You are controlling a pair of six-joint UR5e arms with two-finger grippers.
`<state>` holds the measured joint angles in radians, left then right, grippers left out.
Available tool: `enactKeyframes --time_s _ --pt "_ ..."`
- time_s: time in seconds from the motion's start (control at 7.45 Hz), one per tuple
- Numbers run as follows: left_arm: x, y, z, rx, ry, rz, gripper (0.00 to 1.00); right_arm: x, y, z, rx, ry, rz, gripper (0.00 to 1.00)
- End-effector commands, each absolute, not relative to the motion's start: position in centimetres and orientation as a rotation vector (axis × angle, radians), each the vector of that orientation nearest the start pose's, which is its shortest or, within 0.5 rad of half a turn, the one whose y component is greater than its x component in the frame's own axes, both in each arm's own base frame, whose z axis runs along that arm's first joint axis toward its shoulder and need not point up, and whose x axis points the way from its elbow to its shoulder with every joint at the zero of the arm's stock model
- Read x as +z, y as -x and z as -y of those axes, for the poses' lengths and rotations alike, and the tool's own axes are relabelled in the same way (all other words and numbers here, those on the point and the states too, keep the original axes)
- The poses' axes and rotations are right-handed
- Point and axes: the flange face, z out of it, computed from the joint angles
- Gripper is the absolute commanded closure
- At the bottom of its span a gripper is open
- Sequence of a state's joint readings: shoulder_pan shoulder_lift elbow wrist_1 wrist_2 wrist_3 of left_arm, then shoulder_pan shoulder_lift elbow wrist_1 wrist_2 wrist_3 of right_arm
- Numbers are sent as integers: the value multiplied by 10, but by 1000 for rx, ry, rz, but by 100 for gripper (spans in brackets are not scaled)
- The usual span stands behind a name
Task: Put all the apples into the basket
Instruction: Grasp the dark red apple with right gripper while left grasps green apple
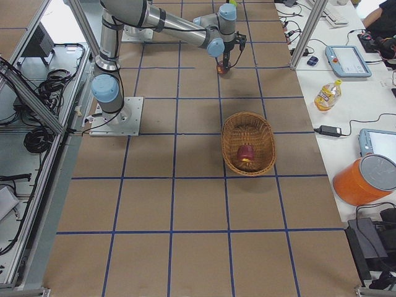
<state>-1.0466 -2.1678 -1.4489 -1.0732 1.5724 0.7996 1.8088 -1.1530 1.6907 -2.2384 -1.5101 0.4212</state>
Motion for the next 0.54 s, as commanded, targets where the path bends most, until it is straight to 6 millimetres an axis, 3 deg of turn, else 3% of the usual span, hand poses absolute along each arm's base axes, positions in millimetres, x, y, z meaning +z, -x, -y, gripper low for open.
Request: enactKeyframes --time_s 0.0,0.27,0.4 --pt "218 -230 669 -20 -439 -3124 0 246 -302 566 -172 -248 -3026 0" --pt "204 -230 670 3 -441 -3138 0 229 -332 556 -148 -164 -3042 0" --pt "203 -230 671 1 -436 -3143 0 221 -326 558 -169 -149 -3107 0"
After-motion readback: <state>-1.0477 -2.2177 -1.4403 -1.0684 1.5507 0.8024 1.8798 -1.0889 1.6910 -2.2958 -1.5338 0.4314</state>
